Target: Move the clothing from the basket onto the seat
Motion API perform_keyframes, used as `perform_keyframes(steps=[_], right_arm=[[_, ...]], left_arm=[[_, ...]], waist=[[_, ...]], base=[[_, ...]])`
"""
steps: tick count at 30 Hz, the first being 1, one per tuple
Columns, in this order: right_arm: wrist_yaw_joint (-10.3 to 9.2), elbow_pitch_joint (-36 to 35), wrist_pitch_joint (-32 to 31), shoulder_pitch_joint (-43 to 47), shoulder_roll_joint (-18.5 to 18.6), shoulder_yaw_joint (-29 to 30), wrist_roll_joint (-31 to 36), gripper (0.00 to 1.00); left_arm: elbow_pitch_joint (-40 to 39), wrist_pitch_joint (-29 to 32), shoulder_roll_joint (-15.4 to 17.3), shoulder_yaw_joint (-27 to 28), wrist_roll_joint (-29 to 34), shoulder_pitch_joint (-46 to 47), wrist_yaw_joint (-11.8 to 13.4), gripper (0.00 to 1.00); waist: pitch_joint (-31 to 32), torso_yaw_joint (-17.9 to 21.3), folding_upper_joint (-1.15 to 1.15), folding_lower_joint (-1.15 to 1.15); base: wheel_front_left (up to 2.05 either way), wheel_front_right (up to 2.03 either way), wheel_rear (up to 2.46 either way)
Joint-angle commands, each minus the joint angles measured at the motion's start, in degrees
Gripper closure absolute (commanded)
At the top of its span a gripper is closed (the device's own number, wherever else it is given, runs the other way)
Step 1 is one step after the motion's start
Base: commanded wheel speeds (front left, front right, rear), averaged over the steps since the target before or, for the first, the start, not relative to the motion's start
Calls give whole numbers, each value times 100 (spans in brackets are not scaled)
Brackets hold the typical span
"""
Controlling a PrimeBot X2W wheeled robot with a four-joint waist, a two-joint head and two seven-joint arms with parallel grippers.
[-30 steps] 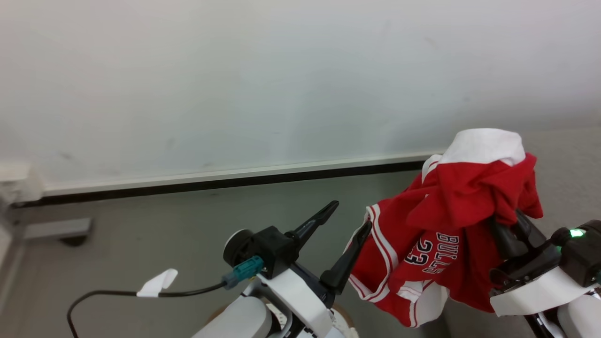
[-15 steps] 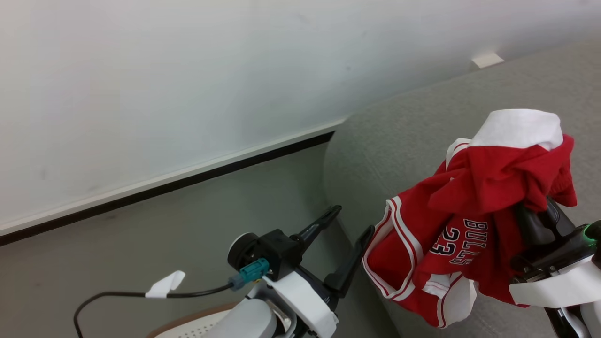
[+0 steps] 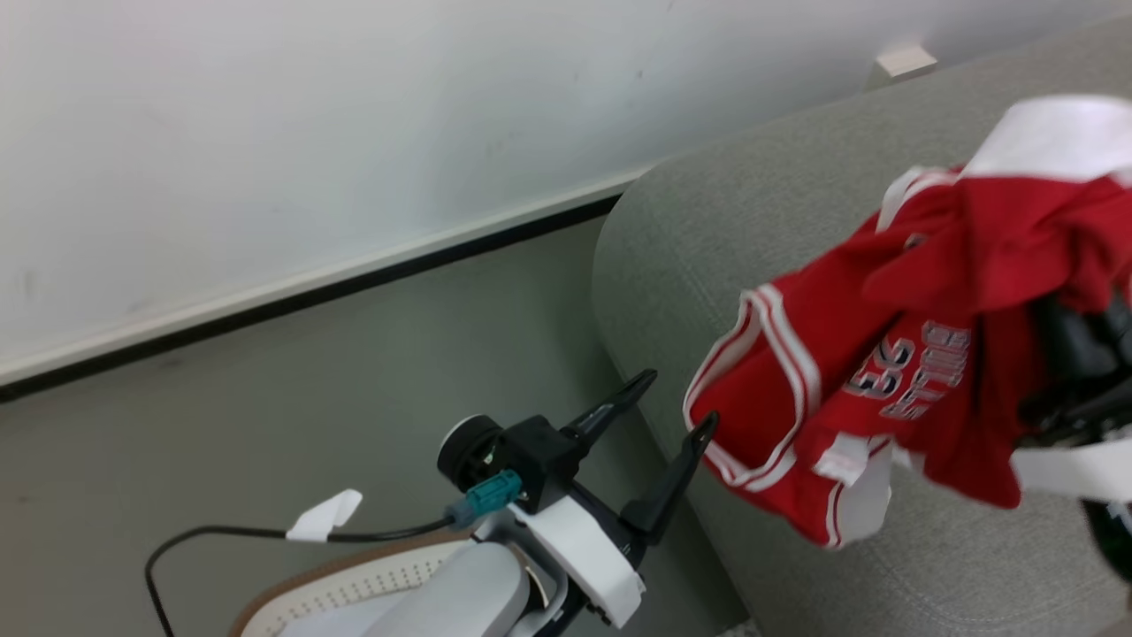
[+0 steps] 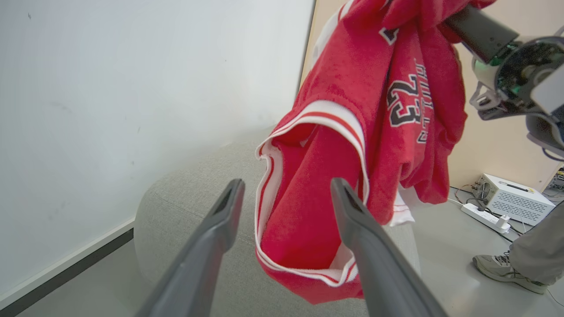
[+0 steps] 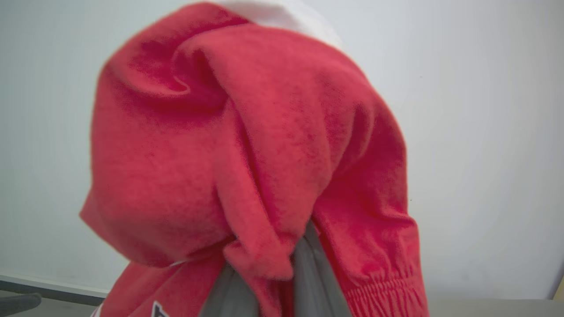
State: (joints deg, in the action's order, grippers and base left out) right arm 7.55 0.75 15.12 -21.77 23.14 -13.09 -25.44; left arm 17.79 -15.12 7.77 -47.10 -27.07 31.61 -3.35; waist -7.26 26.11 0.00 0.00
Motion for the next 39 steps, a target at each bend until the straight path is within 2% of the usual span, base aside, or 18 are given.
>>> perform_keyframes(steps=[1,7,9,13,17,22,25,28,32,36,39], right_arm=[[-12,47,3,-217,89,75,-130,100],[-12,348,4,-1215,492,336,-560,100],[-12,519,3,-1553,720,488,-587,100],[-12,824,4,-2188,951,912,-742,100],[-12,1348,3,-2629,1165,1271,-926,100],[-12,2102,4,-3079,1483,1222,-1004,100],[-12,2718,3,-3214,1575,964,-990,100],[-12,3509,-124,-3306,1616,370,-1065,100],[-12,4358,-597,-3331,1515,-393,-1385,100],[-12,4752,-1103,-3236,1559,-1067,-1876,100],[-12,4855,-1201,-3244,1669,-1440,-2146,100]], left_arm=[[11,15,2,-12,53,89,1,0],[-43,177,94,-35,201,418,20,0],[-77,240,140,-39,250,537,29,0],[-162,369,204,-36,356,734,76,0],[-246,448,231,-49,412,931,87,0],[-317,551,305,-49,474,1085,134,0],[-341,565,338,-60,505,1119,157,0],[-364,553,356,-68,518,1150,167,0],[-362,522,315,-85,525,1193,183,0],[-300,468,267,-100,499,1227,185,0],[-236,415,261,-98,446,1174,189,0]], waist=[[-198,-125,0,0],[-959,-425,0,0],[-1258,-521,0,0],[-1788,-667,0,0],[-2193,-819,0,0],[-2641,-978,0,0],[-2816,-1056,0,0],[-2935,-1113,0,0],[-2987,-1183,0,0],[-2942,-1246,0,0],[-2821,-1256,0,0]], base=[[0,0,0],[0,0,0],[0,0,0],[0,0,0],[0,0,0],[0,0,0],[0,0,0],[0,0,0],[0,0,0],[0,0,0],[0,0,0]])
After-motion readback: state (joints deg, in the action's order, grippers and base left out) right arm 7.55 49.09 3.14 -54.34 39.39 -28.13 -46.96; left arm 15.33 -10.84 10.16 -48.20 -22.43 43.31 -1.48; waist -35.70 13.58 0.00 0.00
